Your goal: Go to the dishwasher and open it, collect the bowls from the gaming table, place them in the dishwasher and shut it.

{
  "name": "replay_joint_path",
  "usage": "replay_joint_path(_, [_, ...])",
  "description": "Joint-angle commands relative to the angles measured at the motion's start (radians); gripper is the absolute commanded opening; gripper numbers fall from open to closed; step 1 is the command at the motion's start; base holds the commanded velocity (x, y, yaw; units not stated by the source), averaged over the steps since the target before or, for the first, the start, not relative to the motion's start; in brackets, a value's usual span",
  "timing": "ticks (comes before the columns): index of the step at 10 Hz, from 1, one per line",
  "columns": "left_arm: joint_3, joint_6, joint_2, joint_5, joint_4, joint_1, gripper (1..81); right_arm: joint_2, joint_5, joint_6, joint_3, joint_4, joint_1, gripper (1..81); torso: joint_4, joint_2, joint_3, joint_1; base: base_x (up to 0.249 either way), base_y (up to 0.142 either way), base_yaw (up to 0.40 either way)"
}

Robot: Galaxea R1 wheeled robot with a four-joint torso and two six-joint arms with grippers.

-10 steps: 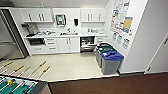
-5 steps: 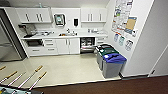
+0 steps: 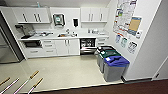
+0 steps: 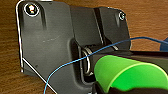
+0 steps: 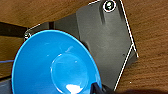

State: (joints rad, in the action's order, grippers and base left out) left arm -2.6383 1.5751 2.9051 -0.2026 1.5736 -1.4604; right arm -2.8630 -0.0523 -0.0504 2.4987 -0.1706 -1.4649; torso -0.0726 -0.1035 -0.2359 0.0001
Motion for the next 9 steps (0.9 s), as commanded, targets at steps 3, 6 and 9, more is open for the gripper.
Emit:
replay_joint_path(3, [0.003,0.000,-0.013,0.026,-0.006,0.033,1.0,0.014,0.065,0.000,-0.002,0.011,0.043,1.0,0.000,0.000,0.000,0.000,0.238,0.000,0.000])
replay_joint_path(6, [0.003,0.000,-0.013,0.025,-0.006,0.033,1.0,0.014,0.065,0.000,-0.002,0.010,0.042,1.0,0.000,0.000,0.000,0.000,0.239,0.000,0.000])
replay_joint_path(9, [0.003,0.000,-0.012,0.018,-0.012,0.033,1.0,0.015,0.065,0.000,0.001,0.010,0.042,1.0,0.000,0.000,0.000,0.000,0.238,0.000,0.000])
